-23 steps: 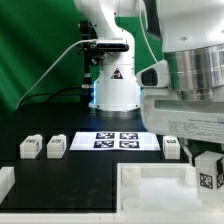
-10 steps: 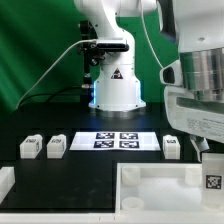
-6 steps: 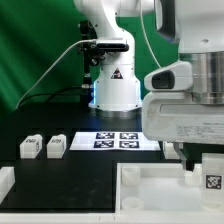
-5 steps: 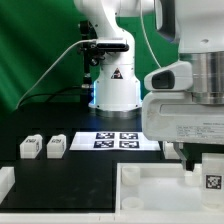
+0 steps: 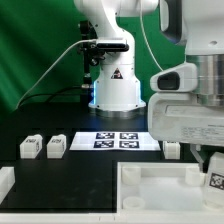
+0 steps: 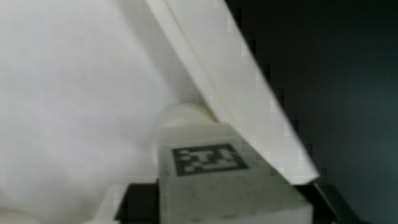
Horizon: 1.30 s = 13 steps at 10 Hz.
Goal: Assemble one leg
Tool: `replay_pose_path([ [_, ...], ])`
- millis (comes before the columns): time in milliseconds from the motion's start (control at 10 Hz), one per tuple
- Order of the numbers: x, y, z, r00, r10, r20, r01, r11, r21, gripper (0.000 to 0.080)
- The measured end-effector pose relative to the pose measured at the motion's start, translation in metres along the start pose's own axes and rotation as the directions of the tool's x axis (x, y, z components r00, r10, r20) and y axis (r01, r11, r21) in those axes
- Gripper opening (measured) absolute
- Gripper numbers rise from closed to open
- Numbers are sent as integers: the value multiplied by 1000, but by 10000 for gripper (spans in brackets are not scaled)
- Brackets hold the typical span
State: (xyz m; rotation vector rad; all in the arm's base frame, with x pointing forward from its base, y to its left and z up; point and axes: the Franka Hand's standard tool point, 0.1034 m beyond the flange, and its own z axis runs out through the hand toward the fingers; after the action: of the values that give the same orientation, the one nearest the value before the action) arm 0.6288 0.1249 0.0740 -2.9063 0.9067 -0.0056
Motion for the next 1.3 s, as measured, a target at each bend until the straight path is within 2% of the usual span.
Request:
replay_pose_path([
  [200,4,1,-2,956,291,27,-291,956,32,300],
  [300,5,1,0,880,473,42,-475,879,47,300],
  [400,4,1,1,811,583,52,-585,809,53,300],
  [500,4,1,2,686,724,73,-728,682,72,299],
  [600,5,3,2,620,780,83,-784,613,99,300],
  [700,4,3,2,618,782,83,-786,610,102,300],
  [900,3,2,2,652,754,79,-757,645,103,300],
  [1000,4,3,3,691,719,73,-723,683,102,371],
  [1100,5,6,2,817,573,60,-576,812,94,371],
  [1200,5,6,1,928,372,31,-373,924,82,575],
  [1300,4,4,2,980,200,10,-200,977,67,627],
])
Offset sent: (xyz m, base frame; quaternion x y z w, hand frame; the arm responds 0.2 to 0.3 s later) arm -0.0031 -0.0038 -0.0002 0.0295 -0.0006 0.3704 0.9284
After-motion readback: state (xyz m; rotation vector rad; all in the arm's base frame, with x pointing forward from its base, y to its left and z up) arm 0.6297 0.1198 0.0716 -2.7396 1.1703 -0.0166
